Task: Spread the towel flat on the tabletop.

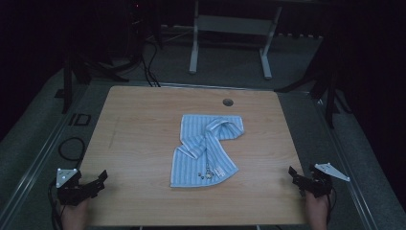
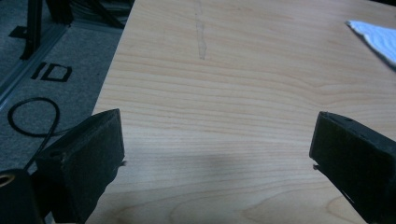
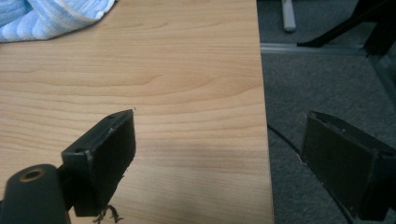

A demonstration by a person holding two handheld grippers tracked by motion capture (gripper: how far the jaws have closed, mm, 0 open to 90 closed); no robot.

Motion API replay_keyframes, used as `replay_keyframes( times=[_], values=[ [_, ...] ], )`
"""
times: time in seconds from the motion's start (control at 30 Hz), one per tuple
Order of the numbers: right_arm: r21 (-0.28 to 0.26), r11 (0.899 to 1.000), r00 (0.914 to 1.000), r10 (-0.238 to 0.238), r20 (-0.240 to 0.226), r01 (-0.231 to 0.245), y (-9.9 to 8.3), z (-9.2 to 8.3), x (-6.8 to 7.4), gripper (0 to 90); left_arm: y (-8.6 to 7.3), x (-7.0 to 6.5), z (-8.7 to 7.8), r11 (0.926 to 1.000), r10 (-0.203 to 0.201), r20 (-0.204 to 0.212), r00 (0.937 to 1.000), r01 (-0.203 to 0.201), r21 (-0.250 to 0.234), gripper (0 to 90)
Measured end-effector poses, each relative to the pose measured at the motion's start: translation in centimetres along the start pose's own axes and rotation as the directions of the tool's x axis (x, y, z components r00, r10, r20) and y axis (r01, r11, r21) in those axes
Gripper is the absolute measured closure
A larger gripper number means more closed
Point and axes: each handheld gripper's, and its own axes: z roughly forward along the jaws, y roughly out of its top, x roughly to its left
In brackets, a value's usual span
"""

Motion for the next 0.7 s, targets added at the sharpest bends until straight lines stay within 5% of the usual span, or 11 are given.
replay_keyframes(
  times=[0.17,0.27,0.4,0.53,0.67,0.7],
  values=[
    [0.029,0.999,0.9982,-0.012,-0.059,0.013,0.3,0.2,-0.1,10.2,0.3,0.5,0.2,0.9969,0.015,0.039,0.9991,-0.018,0.076,3.1],
    [0.088,0.996,0.9929,-0.022,-0.117,0.033,0.8,0.3,0.1,12.6,0.6,0.8,0.6,0.9817,0.071,0.058,0.9958,-0.08,0.173,3.1],
    [0.162,0.984,0.9866,-0.051,-0.155,0.076,1.5,0.2,0.3,15.0,0.7,0.6,0.4,0.9573,0.167,0.062,0.984,-0.177,0.229,3.1],
    [0.22,0.968,0.9815,-0.082,-0.173,0.12,2.2,0.2,0.7,14.0,1.1,0.3,0.1,0.9545,0.144,0.129,0.9811,-0.172,0.243,3.4],
    [0.3,0.943,0.9751,-0.083,-0.206,0.143,2.8,0.5,1.0,13.1,1.6,-0.4,0.3,0.9065,0.175,0.156,0.9721,-0.221,0.36,4.3],
    [0.315,0.937,0.9731,-0.087,-0.213,0.153,2.9,0.7,1.1,12.8,1.7,-0.6,0.4,0.8863,0.182,0.154,0.971,-0.23,0.402,4.3]
  ],
)
